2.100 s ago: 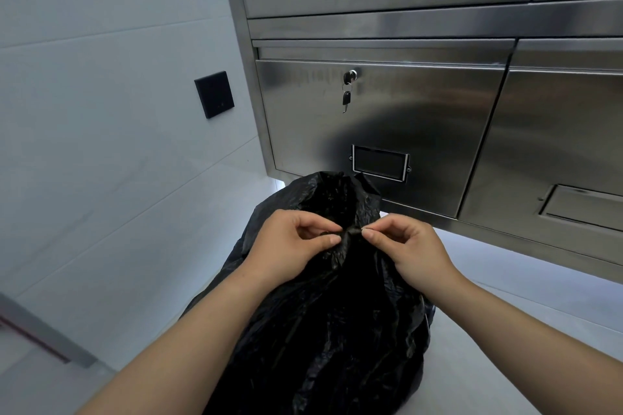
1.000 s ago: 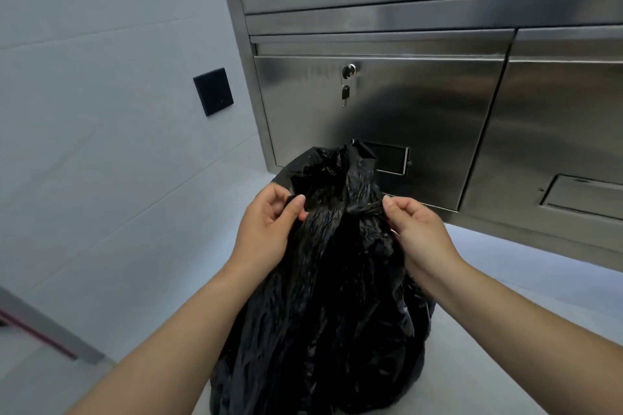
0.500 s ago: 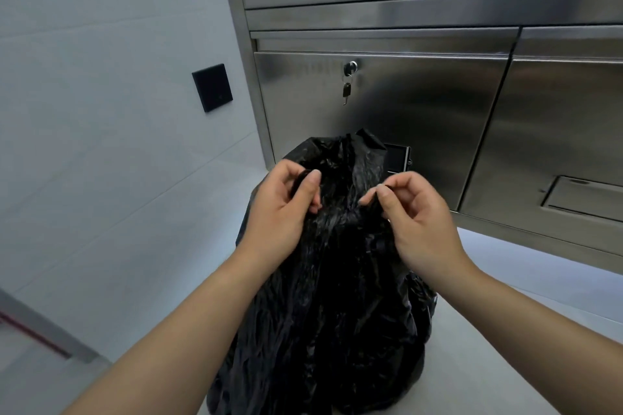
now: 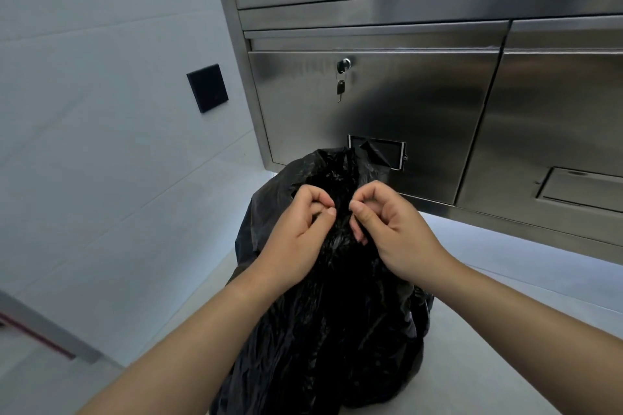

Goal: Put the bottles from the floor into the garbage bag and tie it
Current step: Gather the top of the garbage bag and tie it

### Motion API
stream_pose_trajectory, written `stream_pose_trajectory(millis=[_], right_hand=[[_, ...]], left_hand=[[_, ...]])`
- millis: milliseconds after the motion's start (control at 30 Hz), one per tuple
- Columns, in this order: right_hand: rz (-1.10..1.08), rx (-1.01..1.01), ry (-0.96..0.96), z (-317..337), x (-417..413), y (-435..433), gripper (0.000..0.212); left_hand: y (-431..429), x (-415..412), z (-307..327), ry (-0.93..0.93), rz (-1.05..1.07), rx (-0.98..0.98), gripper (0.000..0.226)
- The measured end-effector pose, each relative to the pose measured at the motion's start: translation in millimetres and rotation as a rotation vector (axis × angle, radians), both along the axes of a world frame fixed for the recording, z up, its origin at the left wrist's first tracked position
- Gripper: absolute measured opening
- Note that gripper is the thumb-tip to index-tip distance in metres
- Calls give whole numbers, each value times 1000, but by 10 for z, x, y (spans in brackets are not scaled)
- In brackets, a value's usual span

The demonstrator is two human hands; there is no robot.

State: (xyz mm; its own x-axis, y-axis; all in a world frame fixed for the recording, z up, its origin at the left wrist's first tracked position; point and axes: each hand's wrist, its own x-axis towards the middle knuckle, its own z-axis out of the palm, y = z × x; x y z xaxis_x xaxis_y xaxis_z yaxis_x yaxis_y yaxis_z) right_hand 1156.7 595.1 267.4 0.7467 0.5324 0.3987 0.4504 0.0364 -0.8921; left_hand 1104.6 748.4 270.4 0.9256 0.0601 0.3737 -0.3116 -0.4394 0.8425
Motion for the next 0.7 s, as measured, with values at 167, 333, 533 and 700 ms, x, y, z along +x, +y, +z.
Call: stream_pose_trajectory(millis=[167,333,533,700], right_hand=[[-24,-127,17,-215,82,-122,12],[-52,-154,102,-283,183,-241,13],[-45,9,33,-52,163,-133,12],[-33,124,-29,84,71,7,9]], left_hand=[[145,-64,-166,107,-58,205,15],[383,-74,-242,140,37,251,20],[211,-30,-35,-23,16,261,5],[40,-31,103,-100,-21,261,7]])
